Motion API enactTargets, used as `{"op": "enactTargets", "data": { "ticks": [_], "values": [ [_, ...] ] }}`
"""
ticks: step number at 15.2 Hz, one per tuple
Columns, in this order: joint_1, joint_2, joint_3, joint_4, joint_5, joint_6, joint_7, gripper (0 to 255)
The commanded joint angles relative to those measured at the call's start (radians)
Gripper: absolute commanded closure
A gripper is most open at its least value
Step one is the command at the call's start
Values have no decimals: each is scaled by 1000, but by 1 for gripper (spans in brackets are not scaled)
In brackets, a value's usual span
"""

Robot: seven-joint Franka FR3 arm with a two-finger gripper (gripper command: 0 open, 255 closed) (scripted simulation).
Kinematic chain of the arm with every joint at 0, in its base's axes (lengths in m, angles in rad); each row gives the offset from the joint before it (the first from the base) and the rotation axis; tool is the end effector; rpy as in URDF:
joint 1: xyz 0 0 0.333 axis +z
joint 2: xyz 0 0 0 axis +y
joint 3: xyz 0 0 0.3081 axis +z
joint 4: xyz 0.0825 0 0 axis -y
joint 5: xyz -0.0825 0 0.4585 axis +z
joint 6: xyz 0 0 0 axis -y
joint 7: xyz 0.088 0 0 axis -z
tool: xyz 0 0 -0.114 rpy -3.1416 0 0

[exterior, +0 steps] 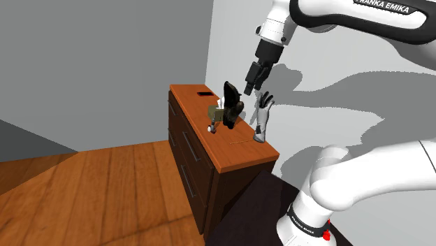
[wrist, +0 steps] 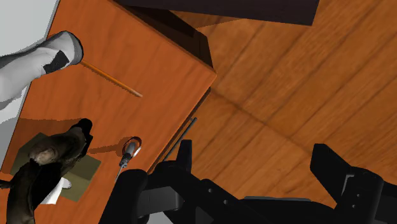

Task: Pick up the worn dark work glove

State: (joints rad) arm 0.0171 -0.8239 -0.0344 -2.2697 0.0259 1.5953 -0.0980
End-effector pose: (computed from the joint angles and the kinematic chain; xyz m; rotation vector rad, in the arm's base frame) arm 0.3786 -0.0073 0.6421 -3.0863 -0.1407 -0.2348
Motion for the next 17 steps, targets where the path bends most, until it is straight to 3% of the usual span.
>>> {"op": "enactTargets", "data": {
  "ticks": [1,9,17],
  "values": [
    [0,0,0,0,0,0,0,0],
    [-30,148,-137,-18,-89,141,-165,0],
    [-47,361,-271,42,-134,278,-326,0]
  ]
}}
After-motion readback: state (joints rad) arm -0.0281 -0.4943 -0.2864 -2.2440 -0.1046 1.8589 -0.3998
